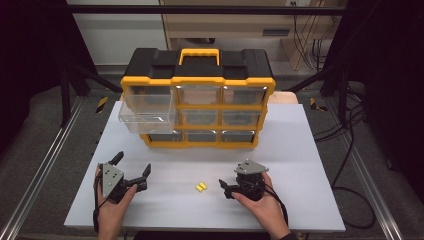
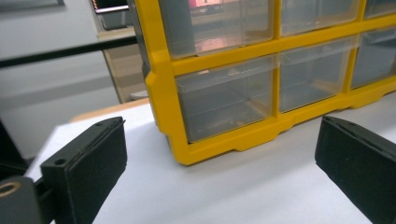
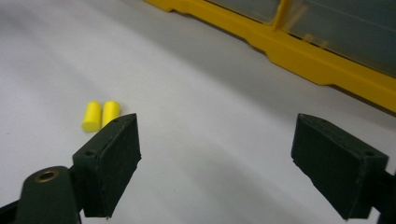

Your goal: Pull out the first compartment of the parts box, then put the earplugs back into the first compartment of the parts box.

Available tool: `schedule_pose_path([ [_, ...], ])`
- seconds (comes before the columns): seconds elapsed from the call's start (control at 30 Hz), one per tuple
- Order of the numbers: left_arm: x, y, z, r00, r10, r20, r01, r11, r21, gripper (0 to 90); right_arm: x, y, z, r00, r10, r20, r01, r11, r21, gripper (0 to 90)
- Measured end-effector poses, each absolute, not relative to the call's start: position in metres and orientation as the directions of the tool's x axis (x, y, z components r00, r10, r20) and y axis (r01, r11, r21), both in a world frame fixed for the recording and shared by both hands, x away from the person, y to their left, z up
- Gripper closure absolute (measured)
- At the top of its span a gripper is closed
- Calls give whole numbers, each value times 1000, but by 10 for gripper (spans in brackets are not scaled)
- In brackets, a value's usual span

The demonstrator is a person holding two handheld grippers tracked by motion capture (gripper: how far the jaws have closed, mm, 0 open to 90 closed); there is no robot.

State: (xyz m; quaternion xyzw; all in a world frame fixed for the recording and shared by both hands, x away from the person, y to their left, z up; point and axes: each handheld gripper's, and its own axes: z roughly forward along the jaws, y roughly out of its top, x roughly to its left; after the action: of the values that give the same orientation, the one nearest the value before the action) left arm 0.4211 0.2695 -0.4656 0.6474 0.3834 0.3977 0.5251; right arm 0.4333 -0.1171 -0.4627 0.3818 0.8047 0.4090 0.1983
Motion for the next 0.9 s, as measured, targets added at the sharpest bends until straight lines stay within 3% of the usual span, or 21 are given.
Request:
schedule_pose_path([
  [0.9,427,282,-471,419,908,20,111,-73,991,24,439,-78,-461,-652,757,36,493,387,779,235],
])
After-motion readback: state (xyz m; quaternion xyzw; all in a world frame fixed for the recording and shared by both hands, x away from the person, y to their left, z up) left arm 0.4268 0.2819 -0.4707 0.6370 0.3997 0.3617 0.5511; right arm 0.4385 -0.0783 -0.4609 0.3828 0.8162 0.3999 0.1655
